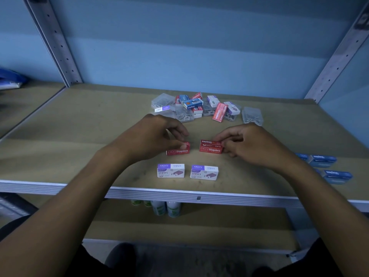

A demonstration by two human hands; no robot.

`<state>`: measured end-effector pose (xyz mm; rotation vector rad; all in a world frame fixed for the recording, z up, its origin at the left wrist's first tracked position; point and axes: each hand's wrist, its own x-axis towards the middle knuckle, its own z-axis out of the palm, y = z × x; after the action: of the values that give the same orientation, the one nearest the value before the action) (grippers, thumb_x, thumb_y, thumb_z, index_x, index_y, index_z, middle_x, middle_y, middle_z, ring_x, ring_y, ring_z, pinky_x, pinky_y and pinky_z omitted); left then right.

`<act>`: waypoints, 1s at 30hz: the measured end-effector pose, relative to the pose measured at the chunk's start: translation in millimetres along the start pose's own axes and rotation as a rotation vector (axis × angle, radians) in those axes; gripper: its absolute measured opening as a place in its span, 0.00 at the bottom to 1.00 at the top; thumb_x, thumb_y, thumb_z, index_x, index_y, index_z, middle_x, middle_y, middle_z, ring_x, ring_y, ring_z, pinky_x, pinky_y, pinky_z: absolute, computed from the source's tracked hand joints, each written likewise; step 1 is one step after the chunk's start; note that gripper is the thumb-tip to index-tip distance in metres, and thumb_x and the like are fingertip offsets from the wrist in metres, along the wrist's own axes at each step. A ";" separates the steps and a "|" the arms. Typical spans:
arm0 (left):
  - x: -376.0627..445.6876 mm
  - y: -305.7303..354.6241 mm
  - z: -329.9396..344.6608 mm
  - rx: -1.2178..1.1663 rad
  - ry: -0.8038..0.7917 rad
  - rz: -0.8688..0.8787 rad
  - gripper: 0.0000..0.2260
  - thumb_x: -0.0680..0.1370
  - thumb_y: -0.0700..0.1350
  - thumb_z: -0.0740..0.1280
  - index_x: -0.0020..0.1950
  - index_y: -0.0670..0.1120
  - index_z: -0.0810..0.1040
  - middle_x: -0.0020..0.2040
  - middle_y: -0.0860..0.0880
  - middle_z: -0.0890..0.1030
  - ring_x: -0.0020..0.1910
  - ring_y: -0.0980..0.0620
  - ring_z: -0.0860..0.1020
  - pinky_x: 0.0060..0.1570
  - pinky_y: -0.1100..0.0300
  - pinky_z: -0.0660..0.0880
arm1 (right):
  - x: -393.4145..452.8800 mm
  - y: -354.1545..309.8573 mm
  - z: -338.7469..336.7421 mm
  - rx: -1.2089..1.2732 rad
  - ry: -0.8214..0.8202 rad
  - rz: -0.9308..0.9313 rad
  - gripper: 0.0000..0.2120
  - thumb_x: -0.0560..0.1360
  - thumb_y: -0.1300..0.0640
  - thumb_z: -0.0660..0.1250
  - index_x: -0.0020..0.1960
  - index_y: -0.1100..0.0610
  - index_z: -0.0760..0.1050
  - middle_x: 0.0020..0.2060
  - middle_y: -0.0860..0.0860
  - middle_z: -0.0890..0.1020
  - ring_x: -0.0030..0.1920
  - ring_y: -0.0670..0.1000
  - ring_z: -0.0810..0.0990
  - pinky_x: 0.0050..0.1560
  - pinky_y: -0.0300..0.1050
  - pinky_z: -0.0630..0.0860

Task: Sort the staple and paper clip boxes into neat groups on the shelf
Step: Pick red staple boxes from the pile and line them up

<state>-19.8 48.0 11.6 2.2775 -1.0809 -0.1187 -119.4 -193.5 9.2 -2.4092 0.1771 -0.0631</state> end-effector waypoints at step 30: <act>16.5 69.8 38.2 -0.032 0.030 0.121 0.05 0.73 0.54 0.73 0.46 0.57 0.86 0.42 0.61 0.85 0.43 0.62 0.81 0.47 0.55 0.79 | -57.5 13.0 -65.7 -0.281 0.035 -0.154 0.06 0.71 0.54 0.76 0.46 0.44 0.86 0.35 0.36 0.85 0.40 0.33 0.81 0.40 0.24 0.71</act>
<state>-68.4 -16.3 22.5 2.1731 -1.1889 -0.0519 -183.9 -238.1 49.8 -2.7005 0.0160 -0.1609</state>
